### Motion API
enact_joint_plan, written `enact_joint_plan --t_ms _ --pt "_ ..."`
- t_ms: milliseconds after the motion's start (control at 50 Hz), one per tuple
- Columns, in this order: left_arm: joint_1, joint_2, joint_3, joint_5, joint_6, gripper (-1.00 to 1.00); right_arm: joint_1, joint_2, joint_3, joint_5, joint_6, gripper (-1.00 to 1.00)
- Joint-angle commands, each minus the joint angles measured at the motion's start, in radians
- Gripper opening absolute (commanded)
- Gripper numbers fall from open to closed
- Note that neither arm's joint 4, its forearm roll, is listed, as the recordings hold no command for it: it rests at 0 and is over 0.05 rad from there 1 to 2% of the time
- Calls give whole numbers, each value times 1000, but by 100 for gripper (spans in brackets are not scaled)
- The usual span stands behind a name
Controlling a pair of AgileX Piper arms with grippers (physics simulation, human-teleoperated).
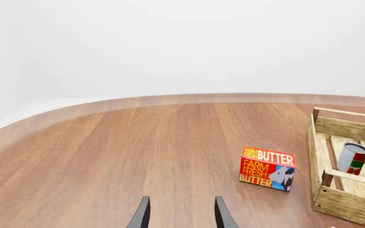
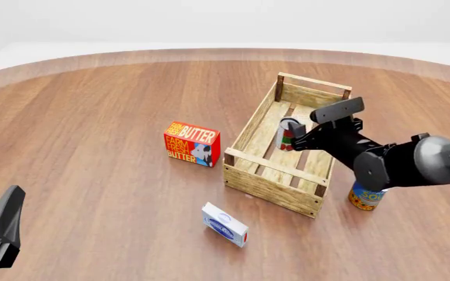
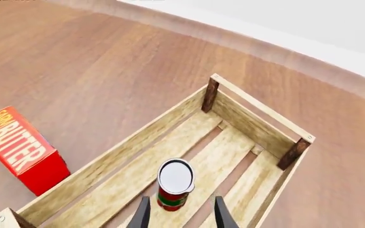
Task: Pick up the tomato sauce, and put it in the wooden tray.
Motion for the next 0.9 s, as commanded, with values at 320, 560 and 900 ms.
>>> enact_joint_plan --t_ms 320,560,900 --pt "0 0 0 0 0 100 -11 -141 118 -16 -4 100" --pt "0 0 0 0 0 100 -21 -210 156 -8 -12 100" --pt "0 0 0 0 0 100 -32 -308 200 21 -28 100"
